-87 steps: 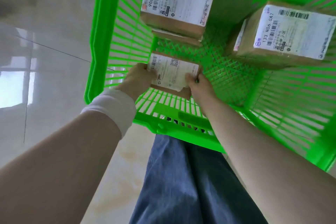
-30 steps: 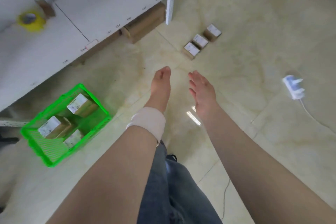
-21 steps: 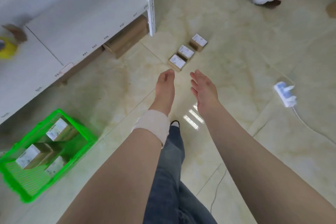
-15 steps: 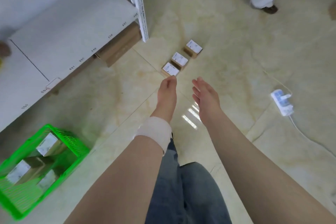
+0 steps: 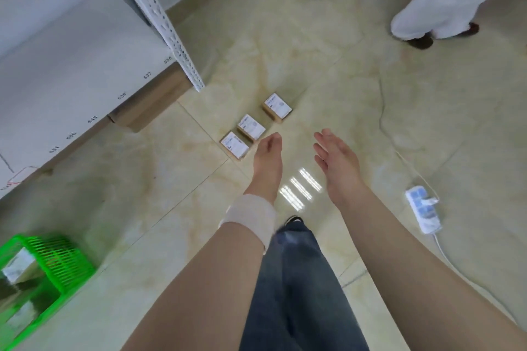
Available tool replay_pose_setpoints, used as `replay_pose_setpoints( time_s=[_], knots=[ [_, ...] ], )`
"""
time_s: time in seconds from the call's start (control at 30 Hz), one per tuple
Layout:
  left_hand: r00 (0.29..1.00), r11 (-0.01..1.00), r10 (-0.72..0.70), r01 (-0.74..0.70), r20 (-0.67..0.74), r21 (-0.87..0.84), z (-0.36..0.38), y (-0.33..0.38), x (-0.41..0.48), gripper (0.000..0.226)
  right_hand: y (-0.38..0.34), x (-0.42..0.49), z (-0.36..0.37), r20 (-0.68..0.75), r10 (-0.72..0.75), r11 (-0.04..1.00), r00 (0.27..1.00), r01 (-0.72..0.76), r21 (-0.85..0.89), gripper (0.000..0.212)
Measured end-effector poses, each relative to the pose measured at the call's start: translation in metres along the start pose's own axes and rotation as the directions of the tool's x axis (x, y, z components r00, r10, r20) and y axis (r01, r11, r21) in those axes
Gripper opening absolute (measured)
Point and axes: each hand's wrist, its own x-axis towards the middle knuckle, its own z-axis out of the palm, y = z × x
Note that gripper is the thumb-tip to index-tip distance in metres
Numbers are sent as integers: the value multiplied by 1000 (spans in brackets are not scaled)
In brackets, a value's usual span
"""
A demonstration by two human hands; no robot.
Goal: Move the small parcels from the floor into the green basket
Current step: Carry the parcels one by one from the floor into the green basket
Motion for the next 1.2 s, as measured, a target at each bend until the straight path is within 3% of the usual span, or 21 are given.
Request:
replay_pose_setpoints(
  time_s=[0.23,0.37,0.5,0.63,0.8,0.9,1.03,1.2],
  knots=[
    [977,991,-64,39,-205,-125,42,54,68,41,-71,107,-3,94,53,965,994,-27,-262,41],
    [973,982,-112,77,-202,-173,63,80,110,50,-109,158,4,112,55,951,992,-18,-309,39],
    [957,978,-131,82,-259,-194,93,107,147,18,-148,211,1,159,95,931,983,-31,-363,48],
    [931,967,-177,104,-320,-232,124,120,174,39,-180,259,-8,163,121,907,979,-43,-418,49],
    [877,932,-235,82,-418,-352,146,116,206,38,-200,319,-19,298,185,784,936,42,-620,47],
    [846,903,-237,10,-477,-430,159,102,226,38,-202,361,-25,349,221,707,911,97,-700,50],
    [825,894,-277,34,-492,-446,183,52,256,37,-177,412,-28,399,272,654,876,136,-744,49],
    [837,871,-373,169,-399,-461,206,-64,363,39,-55,521,-35,373,383,505,845,147,-851,51]
  ],
)
